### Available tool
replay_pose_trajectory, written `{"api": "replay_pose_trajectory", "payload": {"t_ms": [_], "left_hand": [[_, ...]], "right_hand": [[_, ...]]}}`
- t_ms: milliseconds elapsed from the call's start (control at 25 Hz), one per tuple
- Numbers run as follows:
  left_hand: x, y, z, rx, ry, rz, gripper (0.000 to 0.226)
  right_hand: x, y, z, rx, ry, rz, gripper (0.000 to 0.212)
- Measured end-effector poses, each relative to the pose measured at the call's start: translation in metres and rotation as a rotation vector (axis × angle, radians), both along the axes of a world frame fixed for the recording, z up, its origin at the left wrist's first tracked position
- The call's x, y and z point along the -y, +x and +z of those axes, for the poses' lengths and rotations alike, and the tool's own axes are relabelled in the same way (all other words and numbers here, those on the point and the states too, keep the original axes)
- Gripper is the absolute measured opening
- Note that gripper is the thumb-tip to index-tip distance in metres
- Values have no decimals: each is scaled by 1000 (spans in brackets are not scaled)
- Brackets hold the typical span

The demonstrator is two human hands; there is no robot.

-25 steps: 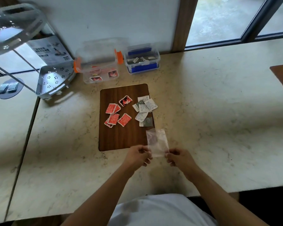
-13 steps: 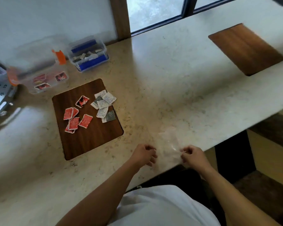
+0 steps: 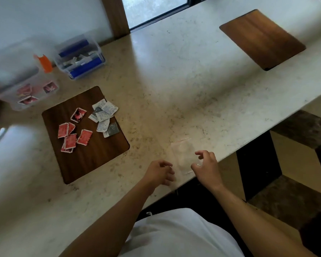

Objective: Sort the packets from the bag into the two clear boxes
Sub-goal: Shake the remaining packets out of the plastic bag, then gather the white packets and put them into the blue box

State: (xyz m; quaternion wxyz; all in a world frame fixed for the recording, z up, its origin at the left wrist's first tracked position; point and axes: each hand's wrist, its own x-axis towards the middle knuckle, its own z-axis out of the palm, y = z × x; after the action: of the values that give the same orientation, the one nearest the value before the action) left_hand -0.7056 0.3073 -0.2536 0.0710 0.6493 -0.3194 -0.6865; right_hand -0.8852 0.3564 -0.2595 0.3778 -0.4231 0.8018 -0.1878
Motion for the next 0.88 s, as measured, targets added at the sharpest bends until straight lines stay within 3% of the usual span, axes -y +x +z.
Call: {"api": "replay_pose_trajectory", "payload": {"t_ms": [200,680,880], "left_hand": [[11,57,4,52,-63,54,18],[59,209,5,60,-102,492,18],[87,222,-4,6,-70,540,21]], "right_hand": [[46,60,5,47,-24,188,35],[178,225,-9,-19,28,599,35],[216,247,-16,-129,-43,544,49]]}}
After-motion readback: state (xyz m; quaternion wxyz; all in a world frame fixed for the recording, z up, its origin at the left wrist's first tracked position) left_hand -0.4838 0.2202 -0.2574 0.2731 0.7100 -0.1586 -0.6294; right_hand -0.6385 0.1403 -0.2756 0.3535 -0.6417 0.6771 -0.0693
